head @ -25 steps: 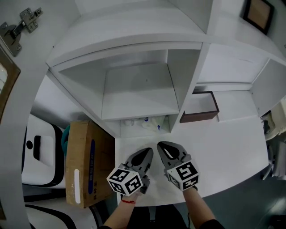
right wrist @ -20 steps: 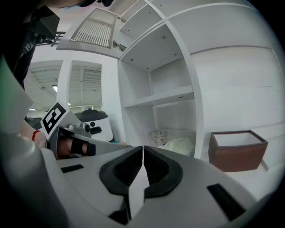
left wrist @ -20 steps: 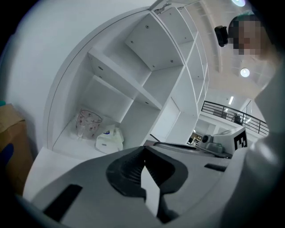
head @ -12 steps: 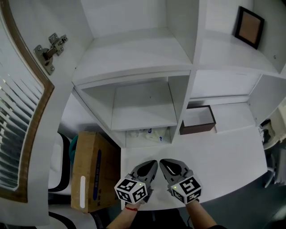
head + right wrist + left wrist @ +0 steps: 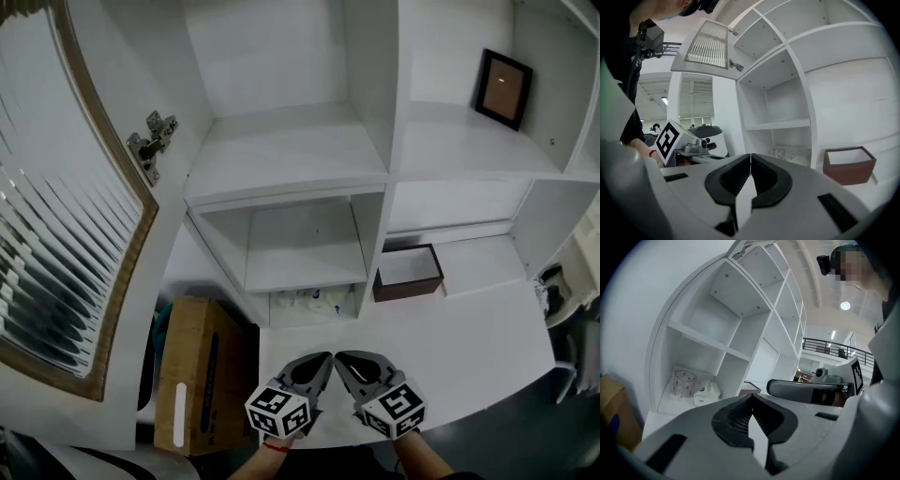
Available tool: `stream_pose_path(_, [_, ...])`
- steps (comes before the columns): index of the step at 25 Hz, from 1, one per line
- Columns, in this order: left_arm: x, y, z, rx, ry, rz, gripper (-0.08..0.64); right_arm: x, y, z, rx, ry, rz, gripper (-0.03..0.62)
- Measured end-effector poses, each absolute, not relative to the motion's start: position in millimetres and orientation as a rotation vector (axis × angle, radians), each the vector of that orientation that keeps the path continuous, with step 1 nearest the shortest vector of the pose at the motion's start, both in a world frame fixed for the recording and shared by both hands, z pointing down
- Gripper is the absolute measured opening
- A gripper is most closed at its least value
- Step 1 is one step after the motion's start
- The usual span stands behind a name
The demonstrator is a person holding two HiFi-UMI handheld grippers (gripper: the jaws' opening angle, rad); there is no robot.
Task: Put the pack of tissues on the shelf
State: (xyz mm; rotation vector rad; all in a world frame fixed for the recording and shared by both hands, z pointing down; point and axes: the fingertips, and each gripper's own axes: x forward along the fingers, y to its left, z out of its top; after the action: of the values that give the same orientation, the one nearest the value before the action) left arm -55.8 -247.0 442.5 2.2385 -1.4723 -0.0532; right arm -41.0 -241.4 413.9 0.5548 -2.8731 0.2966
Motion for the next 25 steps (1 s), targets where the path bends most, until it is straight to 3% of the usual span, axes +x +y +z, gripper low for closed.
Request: stream_pose_path(25, [-70.5,-228.2,333.6,2.524,-1.494,-0.043,0.006,-42.2,-219.2,316.1,0.556,-2.996,0.179,0.009])
